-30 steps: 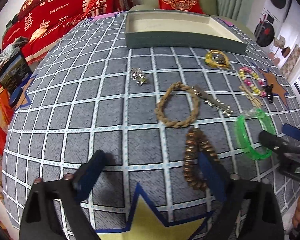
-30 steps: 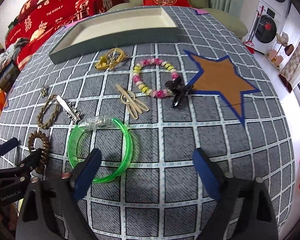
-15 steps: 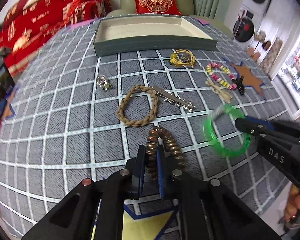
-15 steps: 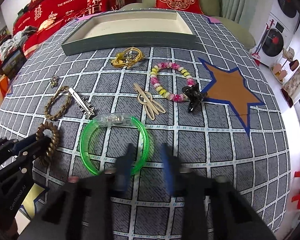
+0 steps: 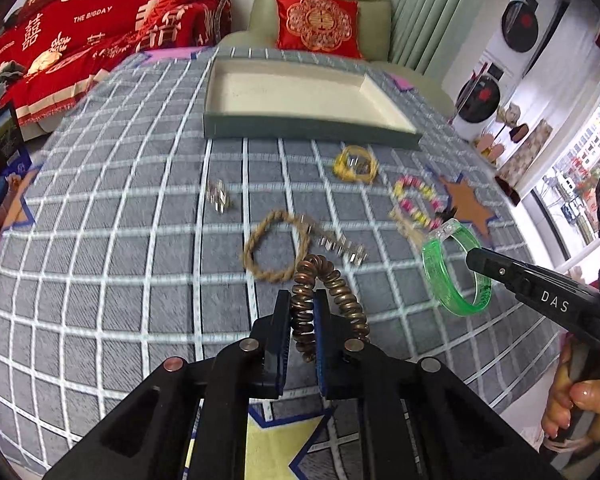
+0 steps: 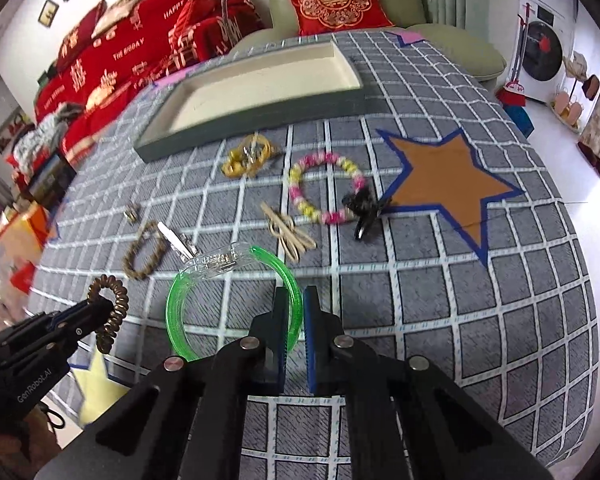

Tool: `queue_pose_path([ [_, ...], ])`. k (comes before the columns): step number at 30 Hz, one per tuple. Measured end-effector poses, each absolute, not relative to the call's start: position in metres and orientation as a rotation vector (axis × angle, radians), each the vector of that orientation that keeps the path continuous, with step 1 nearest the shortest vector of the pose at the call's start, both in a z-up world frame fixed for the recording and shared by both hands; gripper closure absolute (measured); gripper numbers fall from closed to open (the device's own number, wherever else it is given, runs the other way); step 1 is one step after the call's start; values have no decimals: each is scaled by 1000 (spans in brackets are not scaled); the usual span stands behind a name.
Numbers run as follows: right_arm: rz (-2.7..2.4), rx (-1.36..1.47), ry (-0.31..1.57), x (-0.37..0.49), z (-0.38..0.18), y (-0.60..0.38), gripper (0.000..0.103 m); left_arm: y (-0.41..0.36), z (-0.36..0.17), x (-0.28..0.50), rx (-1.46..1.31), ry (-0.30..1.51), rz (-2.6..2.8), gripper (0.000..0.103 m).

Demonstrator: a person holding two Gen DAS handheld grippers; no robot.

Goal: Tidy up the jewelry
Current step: 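Carry the bead bracelet and green bangle with both tools into the grey tray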

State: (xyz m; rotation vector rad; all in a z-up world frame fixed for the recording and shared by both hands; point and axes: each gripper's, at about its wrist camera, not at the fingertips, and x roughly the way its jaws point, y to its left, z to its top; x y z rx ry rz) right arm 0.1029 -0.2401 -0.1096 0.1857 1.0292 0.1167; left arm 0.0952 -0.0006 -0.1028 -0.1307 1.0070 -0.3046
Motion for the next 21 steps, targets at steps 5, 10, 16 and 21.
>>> queue_pose_path([
  [5, 146, 187, 973, 117, -75, -244, 95, 1, -66, 112, -142, 951, -326, 80],
  [10, 167, 145, 923, 143, -40, -242, 95, -1, -32, 135, -109, 891, -336, 80],
  [16, 189, 111, 887, 190, -1, -241, 95, -3, 3, 185, -98, 833, -331, 80],
  [21, 176, 92, 881, 238, 15, -242, 95, -7, 4, 246, -104, 833, -310, 80],
])
